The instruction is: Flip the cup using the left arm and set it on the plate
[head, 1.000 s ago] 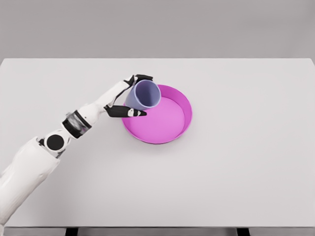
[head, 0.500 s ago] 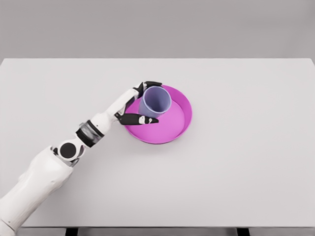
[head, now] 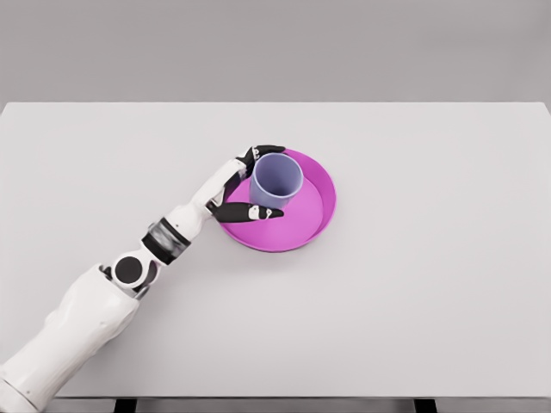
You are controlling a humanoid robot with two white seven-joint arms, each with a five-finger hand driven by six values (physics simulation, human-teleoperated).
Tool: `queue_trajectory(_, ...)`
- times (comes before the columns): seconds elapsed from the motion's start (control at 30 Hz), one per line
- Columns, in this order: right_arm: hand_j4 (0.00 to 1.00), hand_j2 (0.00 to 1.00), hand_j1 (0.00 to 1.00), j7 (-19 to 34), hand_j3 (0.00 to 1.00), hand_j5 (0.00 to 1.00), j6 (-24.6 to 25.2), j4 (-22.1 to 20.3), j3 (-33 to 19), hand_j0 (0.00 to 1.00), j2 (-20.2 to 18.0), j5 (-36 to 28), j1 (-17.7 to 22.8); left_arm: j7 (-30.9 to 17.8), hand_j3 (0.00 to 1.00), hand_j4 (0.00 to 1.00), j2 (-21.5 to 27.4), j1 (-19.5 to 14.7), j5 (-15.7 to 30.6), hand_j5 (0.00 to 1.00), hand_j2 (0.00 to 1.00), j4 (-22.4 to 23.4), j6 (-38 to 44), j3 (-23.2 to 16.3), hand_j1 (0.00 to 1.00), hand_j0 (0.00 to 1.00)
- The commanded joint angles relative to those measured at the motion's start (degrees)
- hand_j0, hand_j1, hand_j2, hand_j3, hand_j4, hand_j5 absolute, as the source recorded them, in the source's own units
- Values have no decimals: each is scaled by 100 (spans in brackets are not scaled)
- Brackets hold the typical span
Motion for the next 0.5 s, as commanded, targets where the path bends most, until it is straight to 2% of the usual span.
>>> queue_trajectory(0.0,100,100,100,1,100,100,-1,0,-1,100,0,1,0,1,71,71,-38,0,136,71,71,55,1,3,71,71)
queue_trajectory(0.47,100,100,100,1,100,100,-1,0,-1,100,0,1,0,-8,72,72,-38,53,224,72,72,81,1,3,72,72)
